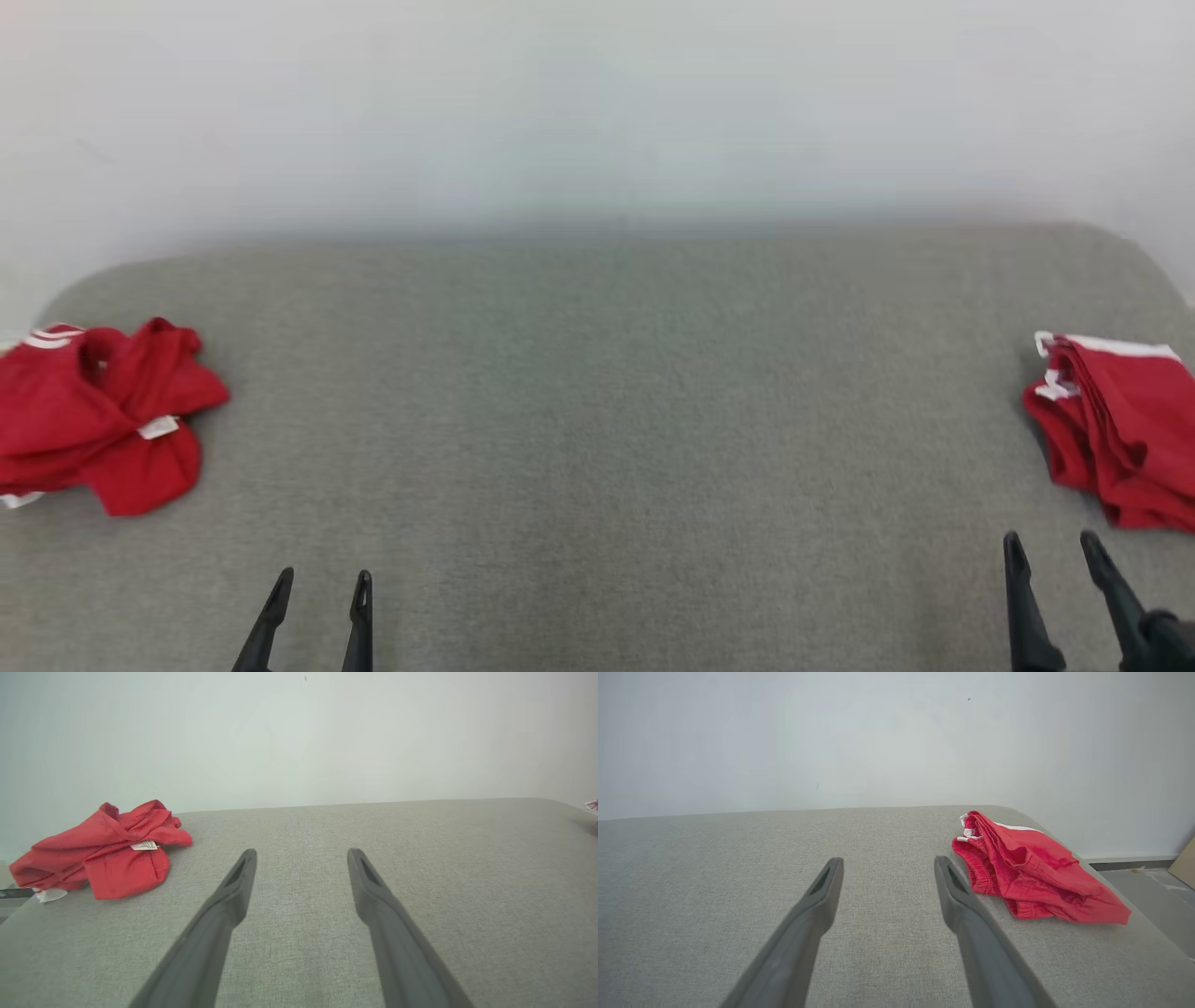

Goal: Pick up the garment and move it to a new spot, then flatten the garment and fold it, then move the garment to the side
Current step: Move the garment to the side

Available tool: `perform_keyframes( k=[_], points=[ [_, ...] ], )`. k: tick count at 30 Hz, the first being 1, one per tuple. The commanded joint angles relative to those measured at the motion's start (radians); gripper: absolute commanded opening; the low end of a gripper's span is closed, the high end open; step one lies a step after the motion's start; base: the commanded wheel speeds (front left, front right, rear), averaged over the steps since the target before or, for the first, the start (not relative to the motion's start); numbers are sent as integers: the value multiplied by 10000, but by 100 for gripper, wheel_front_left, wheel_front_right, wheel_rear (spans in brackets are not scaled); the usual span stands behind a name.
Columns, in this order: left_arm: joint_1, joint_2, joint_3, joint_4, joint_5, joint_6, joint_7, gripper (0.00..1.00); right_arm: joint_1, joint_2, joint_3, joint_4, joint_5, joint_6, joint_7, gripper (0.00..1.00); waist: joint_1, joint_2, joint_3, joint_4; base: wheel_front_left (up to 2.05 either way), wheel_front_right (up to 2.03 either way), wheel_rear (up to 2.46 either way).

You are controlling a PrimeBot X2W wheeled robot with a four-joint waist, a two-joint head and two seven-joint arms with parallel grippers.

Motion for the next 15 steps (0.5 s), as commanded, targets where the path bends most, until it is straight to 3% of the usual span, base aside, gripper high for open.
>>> perform_keyframes(
  k=[1, 15],
  points=[
    [133, -31, 48, 107, -69, -2, -34, 100, 359, 266, 19, -100, -64, -26, -81, 100, 4, 3, -906, 771, 0, 0, 0],
    [66, -177, -125, 614, -416, -18, -34, 100, 666, 41, 141, 1071, 308, -27, -699, 100, 4, 3, -1150, 1035, 0, 0, 0]
  ],
)
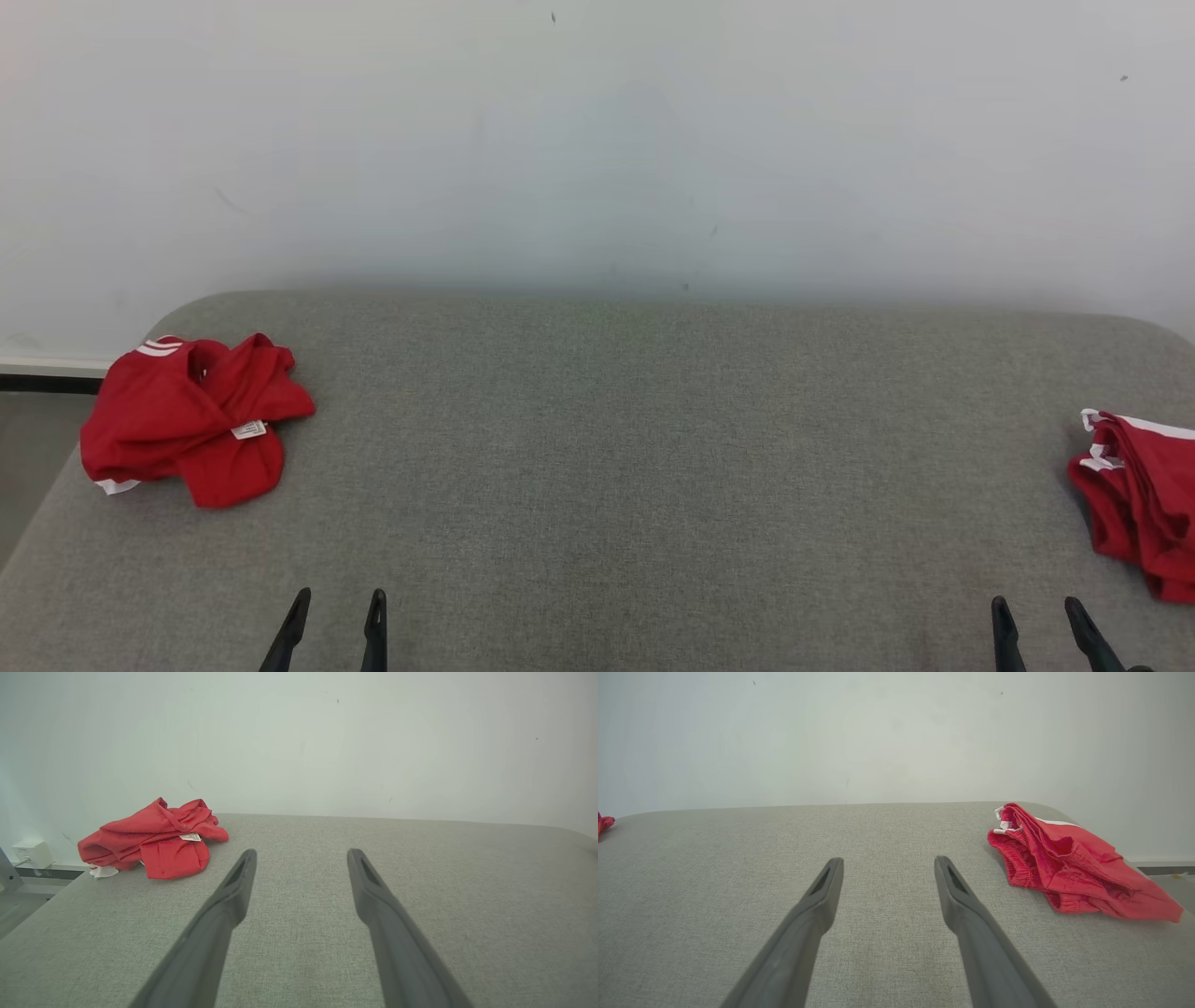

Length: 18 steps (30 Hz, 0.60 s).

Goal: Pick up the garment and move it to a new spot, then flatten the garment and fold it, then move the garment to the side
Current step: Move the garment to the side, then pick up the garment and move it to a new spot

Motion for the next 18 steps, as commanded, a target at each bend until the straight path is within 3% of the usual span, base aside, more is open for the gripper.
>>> perform_keyframes(
  k=[1, 18],
  points=[
    [52, -23, -23, 41, -113, -11, -32, 100, 9, -34, 57, 45, 14, -27, -43, 100, 1, 1, -36, 33, 0, 0, 0],
    [192, -18, -128, -11, -113, -13, -32, 100, 91, 315, 125, 224, 19, -27, -54, 100, 1, 1, -42, 136, 0, 0, 0]
  ],
)
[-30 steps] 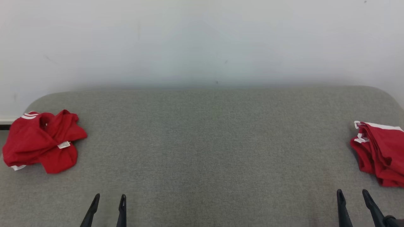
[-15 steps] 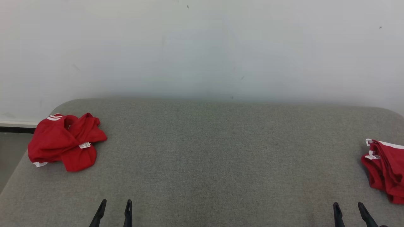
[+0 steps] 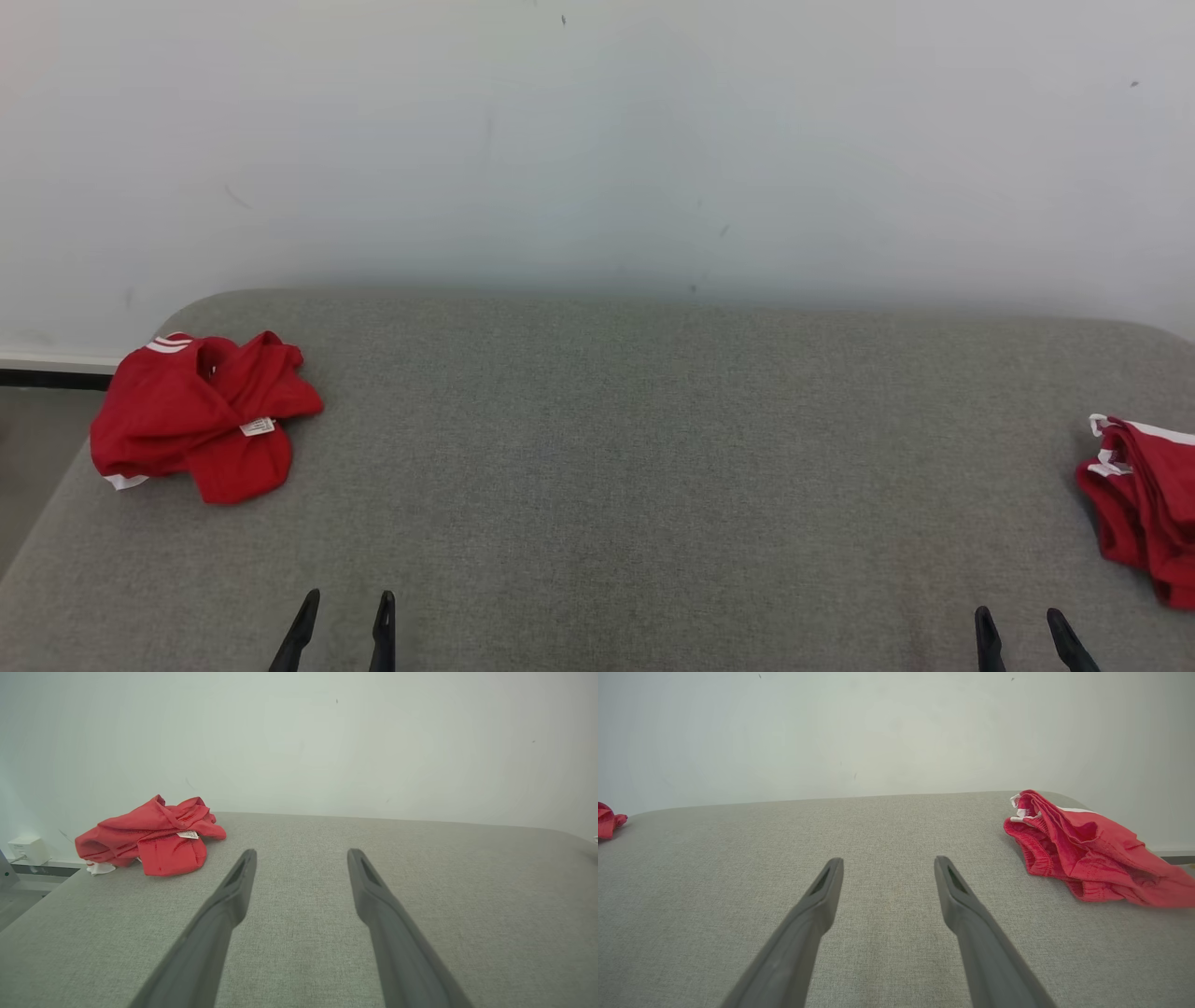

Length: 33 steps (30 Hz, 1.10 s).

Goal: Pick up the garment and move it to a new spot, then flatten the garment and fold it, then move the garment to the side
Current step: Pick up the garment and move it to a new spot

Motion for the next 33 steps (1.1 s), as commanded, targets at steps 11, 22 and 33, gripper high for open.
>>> perform_keyframes(
  k=[11, 22, 33],
  points=[
    [173, 29, 100, -37, -14, -3, -32, 100, 201, 156, 107, 60, 105, -27, -52, 100, 0, 0, 44, 1360, 0, 0, 0],
    [265, 324, 365, -234, 67, -2, -32, 100, -144, 332, 421, 180, 161, -27, -181, 100, 0, 0, 252, 3410, 0, 0, 0],
    [907, -86, 1829, -1178, -36, 124, -34, 100, -1502, -3, 1652, 586, 125, -28, 3, 100, 0, 0, 1078, 4297, 0, 0, 0]
  ],
)
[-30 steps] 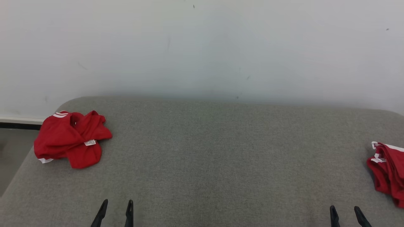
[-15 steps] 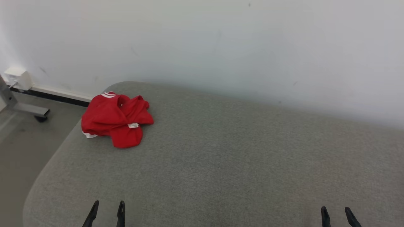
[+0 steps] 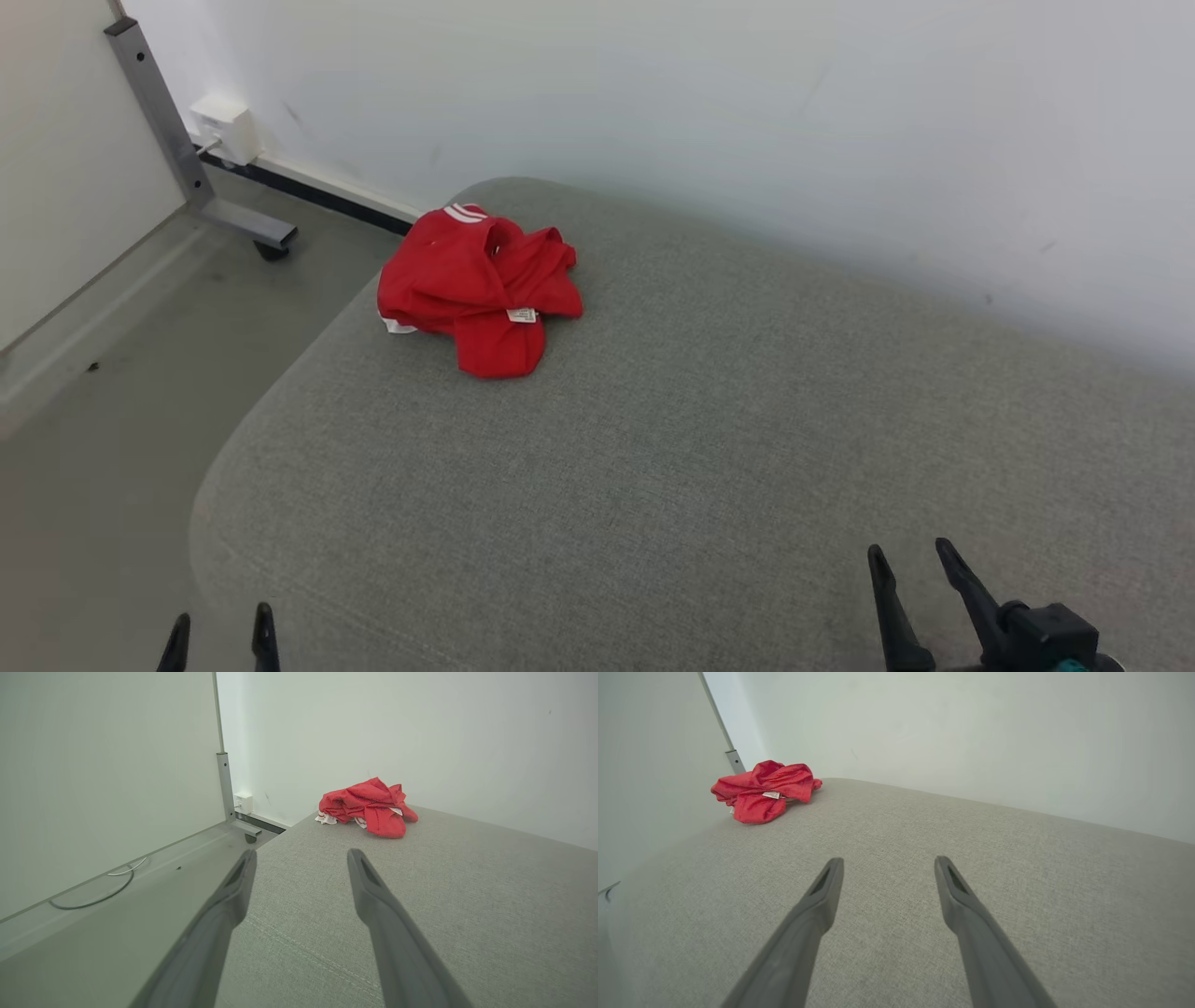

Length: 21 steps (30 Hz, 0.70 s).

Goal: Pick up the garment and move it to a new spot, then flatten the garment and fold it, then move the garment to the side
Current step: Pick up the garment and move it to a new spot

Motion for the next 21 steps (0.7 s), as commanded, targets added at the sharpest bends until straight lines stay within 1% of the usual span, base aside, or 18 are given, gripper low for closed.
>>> perform_keyframes(
  k=[1, 7, 12, 17, 21],
  points=[
    [204, -75, 196, -158, -48, 69, -35, 100, -218, -107, 169, 125, 88, -26, 16, 100, -1, 0, 402, 357, 0, 0, 0],
    [481, -213, 645, -419, -63, 51, -35, 100, -663, -289, 586, 481, 244, -28, -65, 100, -1, 0, 563, 448, 0, 0, 0],
    [472, -251, 730, -473, -30, 26, -34, 100, -823, -384, 699, 683, 346, -28, -122, 100, -1, 0, 625, 476, 0, 0, 0],
    [36, -254, 677, -254, -53, 5, -35, 100, -733, -421, 702, 796, 414, -28, -204, 100, -1, 0, 643, 472, 0, 0, 0],
    [-633, -235, 512, 211, -120, -47, -35, 100, -592, -446, 571, 752, 378, -28, -226, 100, -1, 0, 701, 462, 0, 0, 0]
  ],
)
